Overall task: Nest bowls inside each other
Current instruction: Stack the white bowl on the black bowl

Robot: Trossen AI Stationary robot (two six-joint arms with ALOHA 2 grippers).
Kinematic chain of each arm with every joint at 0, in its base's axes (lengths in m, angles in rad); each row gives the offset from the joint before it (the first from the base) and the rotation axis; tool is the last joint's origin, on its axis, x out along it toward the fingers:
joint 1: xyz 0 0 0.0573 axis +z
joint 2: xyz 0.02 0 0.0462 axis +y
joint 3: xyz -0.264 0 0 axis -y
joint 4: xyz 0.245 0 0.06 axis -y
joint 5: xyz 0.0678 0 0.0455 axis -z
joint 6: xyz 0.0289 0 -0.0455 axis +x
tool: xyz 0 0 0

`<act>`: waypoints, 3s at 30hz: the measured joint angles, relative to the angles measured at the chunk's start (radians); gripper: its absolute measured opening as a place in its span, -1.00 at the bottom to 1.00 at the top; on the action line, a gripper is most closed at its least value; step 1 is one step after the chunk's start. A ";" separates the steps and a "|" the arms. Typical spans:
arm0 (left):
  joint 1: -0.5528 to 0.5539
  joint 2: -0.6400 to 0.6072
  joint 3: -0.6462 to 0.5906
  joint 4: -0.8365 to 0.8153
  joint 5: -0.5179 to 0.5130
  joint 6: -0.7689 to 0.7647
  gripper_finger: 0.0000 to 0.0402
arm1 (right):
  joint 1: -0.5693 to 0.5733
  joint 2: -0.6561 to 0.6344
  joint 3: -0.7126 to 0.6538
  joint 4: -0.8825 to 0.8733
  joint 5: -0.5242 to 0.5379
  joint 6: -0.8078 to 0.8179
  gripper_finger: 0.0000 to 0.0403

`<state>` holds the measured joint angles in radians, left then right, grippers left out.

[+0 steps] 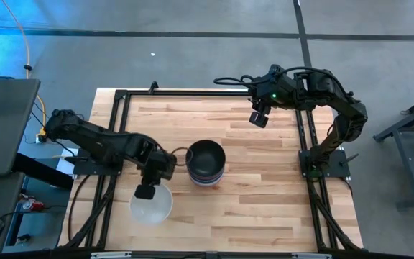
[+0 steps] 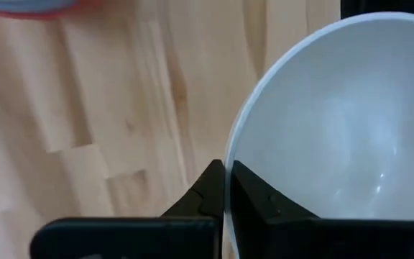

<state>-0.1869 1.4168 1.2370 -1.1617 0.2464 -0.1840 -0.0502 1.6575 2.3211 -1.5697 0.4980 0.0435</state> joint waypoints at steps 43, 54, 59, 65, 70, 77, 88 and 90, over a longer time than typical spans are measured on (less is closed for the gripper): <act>0.477 0.559 1.062 -0.319 -0.030 0.450 -1.00 | -0.001 0.000 0.000 -0.001 -0.002 -0.022 -0.30; 0.503 0.635 1.114 -0.338 0.006 0.451 -1.00 | -0.001 0.000 0.000 -0.001 -0.003 -0.022 -0.30; 0.501 0.665 1.113 -0.346 -0.002 0.444 -1.00 | -0.001 0.000 0.000 -0.001 -0.005 -0.018 -0.30; 0.496 0.718 1.112 -0.404 -0.001 0.441 -1.00 | -0.001 0.000 0.000 -0.001 -0.007 -0.015 -0.30; 0.494 0.737 1.112 -0.409 0.001 0.445 -1.00 | -0.001 0.000 0.000 -0.001 -0.010 -0.014 -0.30; 0.486 0.737 1.112 -0.391 0.003 0.449 -1.00 | -0.001 0.000 0.000 -0.001 -0.011 0.001 -0.30; 0.464 0.737 1.112 -0.384 0.011 0.457 -0.64 | -0.001 0.000 0.000 -0.001 -0.011 0.007 -0.30; 0.464 0.737 1.112 -0.384 0.013 0.457 -0.54 | -0.001 0.000 0.000 -0.001 -0.011 0.009 -0.30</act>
<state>0.2768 2.1540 2.3493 -1.5456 0.2592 0.2730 -0.0509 1.6573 2.3211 -1.5711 0.4866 0.0521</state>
